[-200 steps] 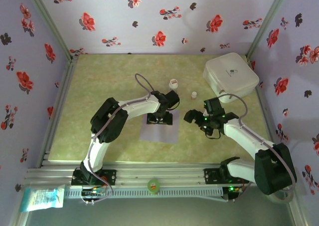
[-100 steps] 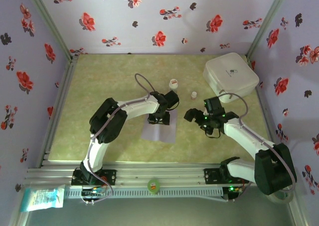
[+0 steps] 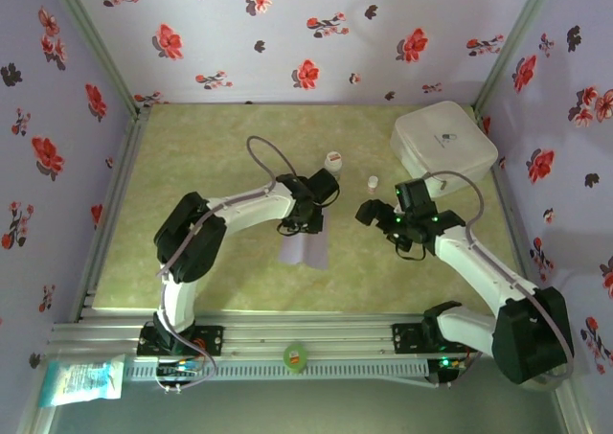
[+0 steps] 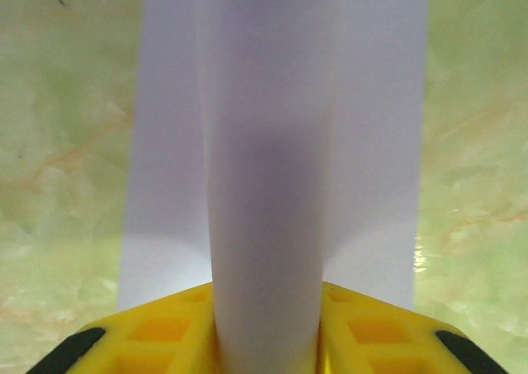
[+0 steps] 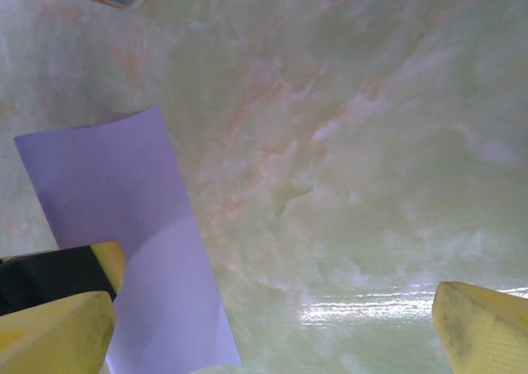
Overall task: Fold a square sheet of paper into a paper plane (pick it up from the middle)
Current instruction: First fold the square sheet of paper in half at the center of the table.
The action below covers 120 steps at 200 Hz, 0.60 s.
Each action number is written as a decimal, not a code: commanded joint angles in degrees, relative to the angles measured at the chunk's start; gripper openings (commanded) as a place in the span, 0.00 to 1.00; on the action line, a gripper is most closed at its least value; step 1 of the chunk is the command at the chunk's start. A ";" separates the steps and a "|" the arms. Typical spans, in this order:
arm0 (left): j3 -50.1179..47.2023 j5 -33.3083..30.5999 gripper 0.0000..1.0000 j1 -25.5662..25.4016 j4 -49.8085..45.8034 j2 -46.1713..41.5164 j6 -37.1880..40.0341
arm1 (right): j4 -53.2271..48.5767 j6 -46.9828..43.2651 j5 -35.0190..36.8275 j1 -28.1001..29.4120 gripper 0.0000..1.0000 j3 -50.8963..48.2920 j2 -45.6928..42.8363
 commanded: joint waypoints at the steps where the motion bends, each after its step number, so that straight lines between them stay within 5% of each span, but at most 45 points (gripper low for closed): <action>1: -0.93 1.55 0.30 1.72 1.14 -3.15 1.80 | -1.96 0.59 2.92 -0.23 0.99 2.15 -1.67; 40: -3.40 11.18 0.31 3.74 7.34 -8.71 3.27 | -1.73 0.17 4.39 -0.22 0.99 2.75 -2.66; 72: -12.71 25.40 0.33 7.56 24.00 -15.34 -1.22 | 0.60 1.51 5.58 -0.19 0.99 2.77 -4.10; 120: -22.01 37.54 0.32 10.71 41.64 -17.17 -8.81 | 16.67 1.91 0.08 -0.19 0.96 -2.95 -9.64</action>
